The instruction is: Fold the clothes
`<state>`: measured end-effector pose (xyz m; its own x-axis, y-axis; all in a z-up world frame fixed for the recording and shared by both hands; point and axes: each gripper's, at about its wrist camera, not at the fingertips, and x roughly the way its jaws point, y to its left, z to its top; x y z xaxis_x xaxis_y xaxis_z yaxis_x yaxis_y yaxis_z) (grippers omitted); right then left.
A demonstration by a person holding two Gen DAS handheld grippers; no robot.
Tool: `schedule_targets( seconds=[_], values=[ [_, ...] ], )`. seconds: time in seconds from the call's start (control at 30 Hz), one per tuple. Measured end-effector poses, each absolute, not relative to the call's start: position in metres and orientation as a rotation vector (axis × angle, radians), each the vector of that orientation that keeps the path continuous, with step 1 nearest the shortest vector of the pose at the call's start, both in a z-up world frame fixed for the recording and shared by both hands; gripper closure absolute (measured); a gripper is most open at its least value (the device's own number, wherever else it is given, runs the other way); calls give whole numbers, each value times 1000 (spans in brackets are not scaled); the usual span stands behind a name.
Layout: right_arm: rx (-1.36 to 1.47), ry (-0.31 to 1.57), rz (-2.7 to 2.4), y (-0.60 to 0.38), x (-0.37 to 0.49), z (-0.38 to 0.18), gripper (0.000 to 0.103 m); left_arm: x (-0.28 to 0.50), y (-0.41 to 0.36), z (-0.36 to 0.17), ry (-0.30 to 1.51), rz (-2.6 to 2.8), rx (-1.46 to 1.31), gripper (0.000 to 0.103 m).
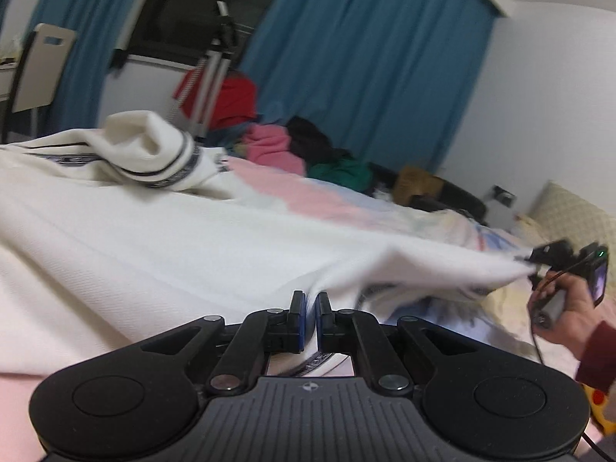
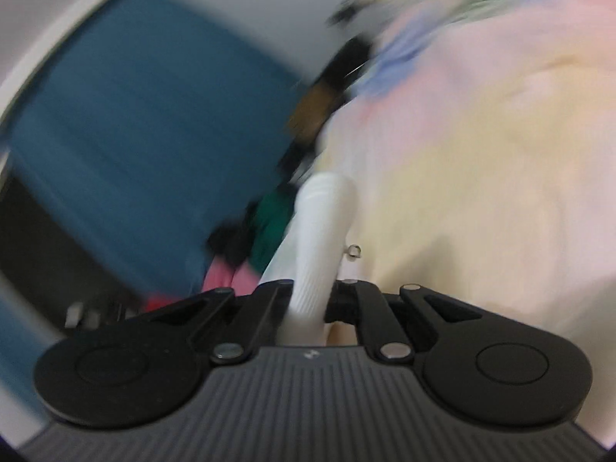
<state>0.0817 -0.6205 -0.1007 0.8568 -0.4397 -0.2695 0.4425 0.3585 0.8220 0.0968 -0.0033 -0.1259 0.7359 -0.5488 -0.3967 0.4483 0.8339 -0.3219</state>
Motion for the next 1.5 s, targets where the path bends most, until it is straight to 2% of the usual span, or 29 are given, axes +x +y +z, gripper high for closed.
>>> schedule_targets(
  seconds=[0.23,0.37,0.5,0.57,0.6,0.63,0.67,0.7,0.8,0.87,0.97,1.17,1.37,1.5],
  values=[
    [1236,170,-782,-657,56,-172,98,100,-19,-138,597,-588,-134,97],
    [1191,208,-798,-656,62,-171,97,105,-21,-141,625,-583,-134,98],
    [1100,286,-837,-646,62,-156,90,109,-19,-142,637,-580,-153,95],
    [1057,335,-874,-638,57,-145,71,110,-19,-142,641,-581,-167,92],
    [1020,346,-887,-632,53,-138,47,111,-19,-142,641,-581,-170,92],
    [984,353,-893,-625,51,-129,31,111,-19,-141,641,-578,-169,91],
    [945,352,-879,-617,55,-119,29,110,-18,-141,642,-575,-169,86],
    [890,352,-863,-608,58,-105,30,110,-18,-140,643,-572,-169,83],
    [723,344,-842,-571,59,-67,29,105,-16,-136,642,-553,-167,64],
    [639,342,-772,-548,63,-48,29,102,-14,-132,638,-538,-168,42],
    [583,345,-601,-504,58,-30,30,96,-5,-124,624,-517,-204,19],
    [562,453,-296,-439,70,-42,30,88,26,-112,653,-448,-380,10],
    [516,540,-229,-421,92,-56,30,90,105,-127,767,-176,-798,11],
    [537,574,-221,-421,100,-64,30,85,151,-136,777,59,-912,15]
  ],
)
